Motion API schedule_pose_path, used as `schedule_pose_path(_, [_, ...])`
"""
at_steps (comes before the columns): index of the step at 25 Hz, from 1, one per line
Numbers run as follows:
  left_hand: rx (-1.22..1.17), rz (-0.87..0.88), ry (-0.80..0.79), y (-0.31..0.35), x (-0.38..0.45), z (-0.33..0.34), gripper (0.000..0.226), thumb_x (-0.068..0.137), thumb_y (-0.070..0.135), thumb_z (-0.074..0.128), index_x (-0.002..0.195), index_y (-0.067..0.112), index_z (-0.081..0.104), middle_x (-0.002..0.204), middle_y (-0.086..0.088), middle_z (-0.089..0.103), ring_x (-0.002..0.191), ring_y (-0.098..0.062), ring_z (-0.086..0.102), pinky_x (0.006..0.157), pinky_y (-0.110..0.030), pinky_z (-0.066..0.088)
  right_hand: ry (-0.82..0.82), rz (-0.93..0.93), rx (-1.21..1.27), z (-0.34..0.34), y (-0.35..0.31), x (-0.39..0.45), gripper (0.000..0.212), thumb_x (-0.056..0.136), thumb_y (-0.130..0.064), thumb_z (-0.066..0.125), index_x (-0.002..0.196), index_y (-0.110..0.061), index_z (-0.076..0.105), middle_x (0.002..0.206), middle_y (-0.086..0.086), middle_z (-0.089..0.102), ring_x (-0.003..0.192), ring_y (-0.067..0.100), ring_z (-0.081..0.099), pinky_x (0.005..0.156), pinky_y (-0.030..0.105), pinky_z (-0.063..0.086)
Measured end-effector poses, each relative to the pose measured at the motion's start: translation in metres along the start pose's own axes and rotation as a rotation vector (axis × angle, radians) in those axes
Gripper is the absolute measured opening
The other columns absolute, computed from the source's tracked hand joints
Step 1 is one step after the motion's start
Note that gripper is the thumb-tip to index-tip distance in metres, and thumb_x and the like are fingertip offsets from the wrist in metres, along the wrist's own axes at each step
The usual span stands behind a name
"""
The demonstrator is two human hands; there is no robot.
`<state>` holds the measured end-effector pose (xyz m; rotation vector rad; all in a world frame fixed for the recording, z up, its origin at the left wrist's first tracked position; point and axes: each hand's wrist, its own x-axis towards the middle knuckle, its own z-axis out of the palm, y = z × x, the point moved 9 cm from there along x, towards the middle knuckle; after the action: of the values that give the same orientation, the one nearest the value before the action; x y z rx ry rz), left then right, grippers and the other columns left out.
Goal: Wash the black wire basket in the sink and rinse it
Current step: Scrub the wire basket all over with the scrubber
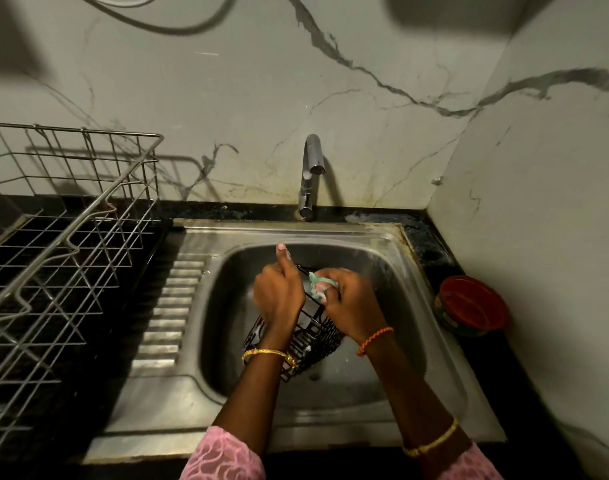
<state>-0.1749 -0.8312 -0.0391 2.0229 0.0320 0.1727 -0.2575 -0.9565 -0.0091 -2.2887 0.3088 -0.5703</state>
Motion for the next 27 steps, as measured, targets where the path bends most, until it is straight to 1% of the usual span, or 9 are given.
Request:
schedule_pose_path(3, [-0.042, -0.015, -0.024, -0.007, 0.001, -0.004, 0.068, 0.097, 0.056, 0.024, 0.049, 0.015, 0.049, 0.065, -0.013, 0.062, 0.07, -0.033, 0.061, 0.062, -0.035, 0.042, 0.037, 0.129, 0.165, 0.003, 0.009, -0.009, 0.016, 0.086, -0.005, 0.057, 0.097, -0.009, 0.068, 0.087, 0.005, 0.068, 0.08, 0.017, 0.064, 0.075, 0.025, 0.053])
schedule_pose_path(6, [-0.121, -0.101, -0.048, -0.013, 0.001, -0.006, 0.068, 0.096, 0.058, 0.022, 0.052, 0.015, 0.05, 0.063, -0.005, 0.057, 0.068, -0.027, 0.058, 0.061, -0.031, 0.038, 0.19, -0.019, 0.115, 0.001, -0.018, -0.007, 0.016, 0.085, -0.007, 0.059, 0.098, -0.008, 0.069, 0.095, 0.003, 0.064, 0.092, 0.011, 0.056, 0.08, 0.009, 0.041])
schedule_pose_path(9, [-0.226, -0.124, -0.051, -0.012, 0.002, -0.007, 0.074, 0.097, 0.057, 0.014, 0.051, 0.014, 0.052, 0.065, -0.009, 0.061, 0.068, -0.027, 0.058, 0.062, -0.032, 0.038, 0.133, -0.141, 0.107, 0.018, -0.041, 0.001, 0.019, 0.084, -0.002, 0.057, 0.099, -0.004, 0.069, 0.1, 0.009, 0.058, 0.096, 0.012, 0.05, 0.084, 0.0, 0.033])
schedule_pose_path(12, [-0.322, -0.121, -0.038, -0.013, 0.0, -0.011, 0.071, 0.099, 0.052, 0.013, 0.051, 0.016, 0.05, 0.061, -0.007, 0.057, 0.062, -0.023, 0.054, 0.061, -0.032, 0.035, 0.138, -0.12, 0.068, 0.021, -0.034, 0.012, 0.024, 0.081, 0.004, 0.057, 0.097, -0.007, 0.071, 0.092, 0.01, 0.063, 0.09, 0.018, 0.053, 0.078, 0.001, 0.034])
schedule_pose_path(17, [-0.581, -0.166, -0.098, -0.02, -0.004, 0.002, 0.068, 0.097, 0.055, 0.025, 0.047, 0.02, 0.055, 0.047, 0.007, 0.048, 0.049, -0.015, 0.042, 0.062, -0.032, 0.034, 0.193, 0.184, 0.092, 0.004, 0.025, 0.029, 0.021, 0.082, 0.007, 0.056, 0.097, 0.0, 0.069, 0.102, 0.019, 0.064, 0.094, 0.028, 0.062, 0.08, 0.008, 0.039])
schedule_pose_path(21, [-0.628, -0.145, -0.13, -0.026, 0.0, 0.009, 0.066, 0.089, 0.059, 0.028, 0.04, 0.024, 0.055, 0.043, 0.009, 0.047, 0.05, -0.016, 0.042, 0.062, -0.033, 0.034, 0.145, 0.02, 0.119, 0.015, -0.009, 0.016, 0.018, 0.084, -0.001, 0.059, 0.098, -0.003, 0.07, 0.098, 0.016, 0.062, 0.087, 0.016, 0.057, 0.075, 0.0, 0.038])
schedule_pose_path(23, [-0.613, -0.137, -0.131, -0.029, 0.001, 0.008, 0.065, 0.089, 0.058, 0.03, 0.037, 0.023, 0.05, 0.04, 0.01, 0.043, 0.047, -0.014, 0.039, 0.058, -0.032, 0.032, 0.079, -0.07, 0.116, 0.032, -0.025, 0.007, 0.022, 0.085, -0.001, 0.057, 0.102, -0.007, 0.07, 0.098, 0.013, 0.059, 0.092, 0.017, 0.054, 0.081, 0.012, 0.043])
schedule_pose_path(25, [-0.624, -0.134, -0.143, -0.03, -0.001, 0.007, 0.065, 0.09, 0.056, 0.033, 0.037, 0.022, 0.046, 0.036, 0.01, 0.039, 0.039, -0.008, 0.034, 0.051, -0.028, 0.026, 0.074, -0.054, 0.098, 0.034, -0.018, 0.011, 0.026, 0.086, 0.004, 0.053, 0.102, -0.006, 0.07, 0.1, 0.014, 0.056, 0.095, 0.021, 0.054, 0.081, 0.013, 0.043])
schedule_pose_path(27, [-0.654, -0.171, -0.133, -0.031, -0.003, 0.003, 0.056, 0.098, 0.048, 0.036, 0.049, 0.023, 0.045, 0.034, 0.01, 0.039, 0.034, -0.003, 0.032, 0.05, -0.027, 0.025, 0.127, 0.036, 0.066, 0.019, 0.005, 0.024, 0.029, 0.084, 0.01, 0.048, 0.1, -0.002, 0.07, 0.103, 0.019, 0.055, 0.095, 0.026, 0.055, 0.078, 0.003, 0.036])
